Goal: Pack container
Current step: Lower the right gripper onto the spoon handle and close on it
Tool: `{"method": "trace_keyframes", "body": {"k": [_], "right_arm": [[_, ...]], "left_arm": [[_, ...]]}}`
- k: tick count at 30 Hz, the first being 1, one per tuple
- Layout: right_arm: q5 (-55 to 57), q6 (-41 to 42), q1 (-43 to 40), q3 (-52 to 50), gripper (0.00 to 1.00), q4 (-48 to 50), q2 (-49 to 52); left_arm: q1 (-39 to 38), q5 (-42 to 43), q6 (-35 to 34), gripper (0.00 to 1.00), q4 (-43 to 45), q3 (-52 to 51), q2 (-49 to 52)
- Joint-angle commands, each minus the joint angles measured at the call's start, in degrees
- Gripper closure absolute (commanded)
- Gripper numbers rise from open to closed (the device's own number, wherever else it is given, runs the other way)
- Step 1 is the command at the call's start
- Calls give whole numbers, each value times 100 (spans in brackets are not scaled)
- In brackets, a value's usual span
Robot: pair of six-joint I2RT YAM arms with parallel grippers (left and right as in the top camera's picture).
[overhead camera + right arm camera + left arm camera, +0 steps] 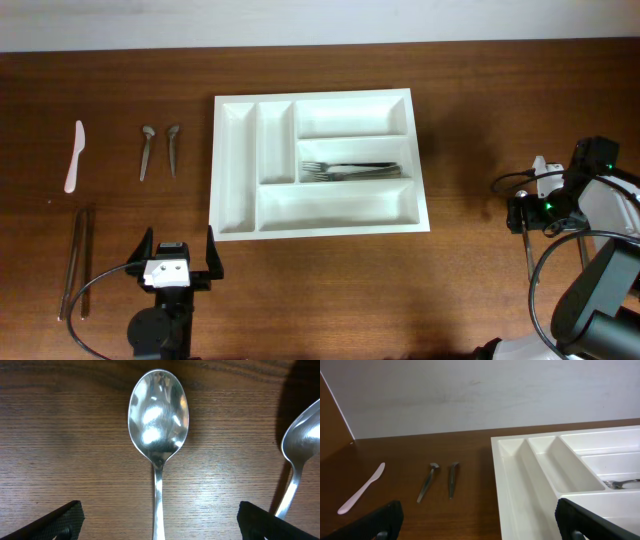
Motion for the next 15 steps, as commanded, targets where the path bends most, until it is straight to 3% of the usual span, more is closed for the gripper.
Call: {"method": "trace_keyframes", "body": {"k": [1,15], "right_arm": [[61,-39,-26,-66,1,-17,157],[295,-39,-278,-140,1,-125,592]], "left_arm": [[37,4,-55,1,-20,-28,-26],[37,4,-55,1,-20,-28,-26]]}}
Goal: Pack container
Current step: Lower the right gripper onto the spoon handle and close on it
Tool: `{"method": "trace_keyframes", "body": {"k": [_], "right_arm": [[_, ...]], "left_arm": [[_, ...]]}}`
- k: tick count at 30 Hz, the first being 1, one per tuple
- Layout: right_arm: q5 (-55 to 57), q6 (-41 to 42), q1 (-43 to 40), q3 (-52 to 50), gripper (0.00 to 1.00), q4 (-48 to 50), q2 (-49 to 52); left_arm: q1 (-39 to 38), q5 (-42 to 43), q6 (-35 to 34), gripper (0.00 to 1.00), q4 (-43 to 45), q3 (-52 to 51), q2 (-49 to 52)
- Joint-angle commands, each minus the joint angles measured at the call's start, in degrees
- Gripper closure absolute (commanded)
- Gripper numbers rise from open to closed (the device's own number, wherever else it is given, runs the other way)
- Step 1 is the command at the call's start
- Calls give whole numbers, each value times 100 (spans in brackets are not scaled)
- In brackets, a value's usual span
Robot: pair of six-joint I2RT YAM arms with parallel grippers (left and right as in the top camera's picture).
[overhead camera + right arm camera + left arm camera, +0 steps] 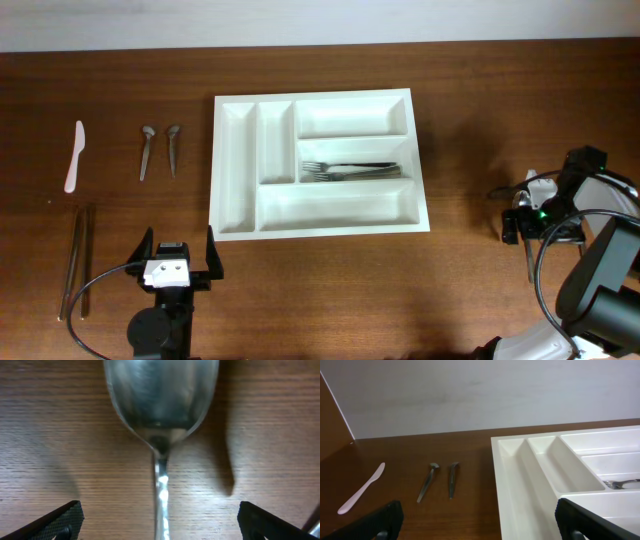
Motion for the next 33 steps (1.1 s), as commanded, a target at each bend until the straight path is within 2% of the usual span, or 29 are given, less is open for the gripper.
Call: {"method": "trace_keyframes", "body": {"k": [1,16,20,33], "right_arm": [[111,-61,-223,-52,1,26,46],[-149,-413,-455,-52,1,92,48],[-146,-557,-455,-61,7,96,70],[-42,-557,-452,-63,7,234,240]], "left_arm": [[37,4,-55,1,-20,-28,-26],[37,4,-55,1,-20,-28,-26],[37,4,-55,1,-20,-28,-26],[37,4,-55,1,-20,-28,-26]]}}
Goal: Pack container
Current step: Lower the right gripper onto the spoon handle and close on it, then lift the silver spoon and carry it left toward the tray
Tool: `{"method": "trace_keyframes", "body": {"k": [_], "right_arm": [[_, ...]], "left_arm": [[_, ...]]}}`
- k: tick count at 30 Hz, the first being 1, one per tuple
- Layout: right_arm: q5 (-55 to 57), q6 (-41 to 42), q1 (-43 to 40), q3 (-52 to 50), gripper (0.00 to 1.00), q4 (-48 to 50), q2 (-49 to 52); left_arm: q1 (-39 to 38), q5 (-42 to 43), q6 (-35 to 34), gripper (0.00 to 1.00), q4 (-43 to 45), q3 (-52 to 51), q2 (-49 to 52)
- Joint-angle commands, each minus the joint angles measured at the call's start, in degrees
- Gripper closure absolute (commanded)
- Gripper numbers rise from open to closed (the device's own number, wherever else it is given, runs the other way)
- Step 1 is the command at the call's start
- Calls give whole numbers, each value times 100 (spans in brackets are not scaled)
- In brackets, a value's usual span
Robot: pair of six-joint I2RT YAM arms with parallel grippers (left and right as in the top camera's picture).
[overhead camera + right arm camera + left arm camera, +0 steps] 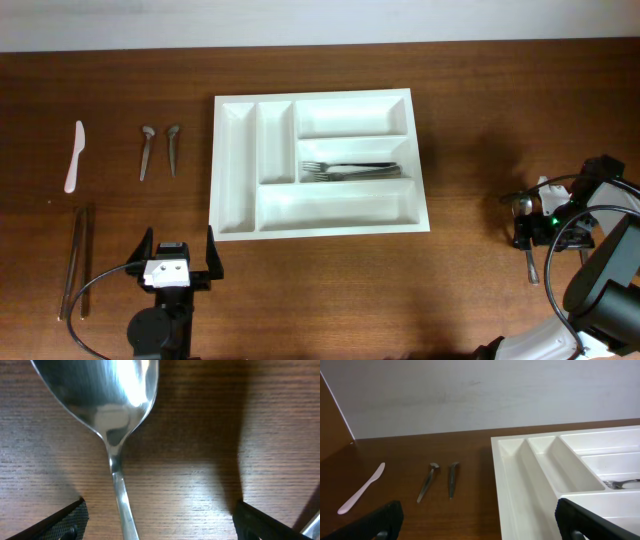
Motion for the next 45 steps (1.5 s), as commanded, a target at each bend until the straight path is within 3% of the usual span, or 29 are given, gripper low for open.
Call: {"method": "trace_keyframes", "body": {"k": [1,14,24,37,45], "right_arm": [[50,-63,-15,-63,7,85,57],[118,-190,328,-63,17,210,109],[120,-190,313,-63,55,240,125],[92,-190,330,-63,60,289,125],[72,-188,409,-63,73,297,125]], "left_arm": [[37,4,-55,1,-20,-28,-26],[37,4,-55,1,-20,-28,-26],[37,4,-55,1,-20,-28,-26],[37,4,-55,1,-20,-28,-26],[37,4,-55,1,-20,-28,-26]]}}
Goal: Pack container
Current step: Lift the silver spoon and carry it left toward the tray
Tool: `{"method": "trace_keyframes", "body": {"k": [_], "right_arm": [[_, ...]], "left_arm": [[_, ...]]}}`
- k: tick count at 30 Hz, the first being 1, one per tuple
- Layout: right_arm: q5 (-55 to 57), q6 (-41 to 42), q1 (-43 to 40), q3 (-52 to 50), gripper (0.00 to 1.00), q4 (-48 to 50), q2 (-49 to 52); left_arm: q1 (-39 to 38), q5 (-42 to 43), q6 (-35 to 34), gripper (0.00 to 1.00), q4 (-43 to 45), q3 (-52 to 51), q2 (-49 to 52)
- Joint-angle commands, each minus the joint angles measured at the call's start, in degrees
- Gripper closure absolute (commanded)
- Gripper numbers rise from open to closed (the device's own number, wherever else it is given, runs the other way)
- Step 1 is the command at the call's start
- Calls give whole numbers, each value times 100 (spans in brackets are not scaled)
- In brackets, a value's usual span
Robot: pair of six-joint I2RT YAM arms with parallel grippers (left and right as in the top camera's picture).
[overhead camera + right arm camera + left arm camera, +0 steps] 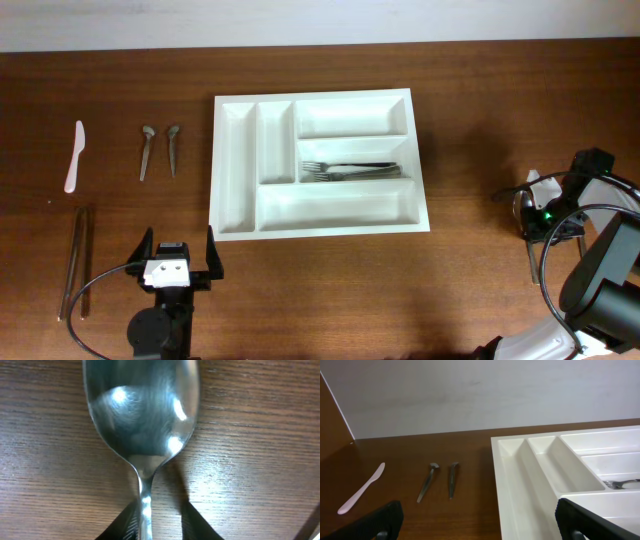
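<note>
A white cutlery tray (215, 170) lies mid-table with forks (350, 170) in its middle right slot; the tray (520, 485) fills the right of the left wrist view. At the far right a metal spoon (142, 415) lies on the wood, its bowl (521, 205) just left of my right gripper (545, 222). In the right wrist view that gripper (160, 520) has its fingers drawn in about the spoon's handle; the left pad touches it, with a narrow gap on the right. My left gripper (178, 262) stands open near the front edge, holding nothing (480, 524).
Left of the tray lie a white plastic knife (74, 155), two small metal utensils (158, 150) and a pair of long thin rods (75, 265). A thin metal handle (531, 268) lies in front of the right gripper.
My right gripper's fingers stood wide at the frame corners; now they are close about the spoon's handle. The spoon's bowl looks larger and more centred. The left arm has not moved.
My right gripper was open above a spoon at the far right, a second spoon beside it. It then sat lower and nearer over the bowl and neck, still open. Now its fingers have closed in on the handle. Tray, forks and left arm stayed put.
</note>
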Motion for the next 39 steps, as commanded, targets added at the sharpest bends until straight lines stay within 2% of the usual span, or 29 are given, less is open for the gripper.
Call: {"method": "trace_keyframes", "body": {"k": [1,6,10,16,32,36,39], "right_arm": [[76,31,144,-66,72,66,122],[79,31,247,-66,73,153,122],[103,31,245,-66,83,166,122],[98,31,245,-66,91,170,122],[120,31,245,-63,91,391,122],[118,31,245,-63,96,407,122],[118,31,245,-63,96,404,122]], "left_arm": [[37,4,-55,1,-20,-28,-26],[37,4,-55,1,-20,-28,-26],[37,4,-55,1,-20,-28,-26],[37,4,-55,1,-20,-28,-26],[37,4,-55,1,-20,-28,-26],[37,4,-55,1,-20,-28,-26],[37,4,-55,1,-20,-28,-26]]}}
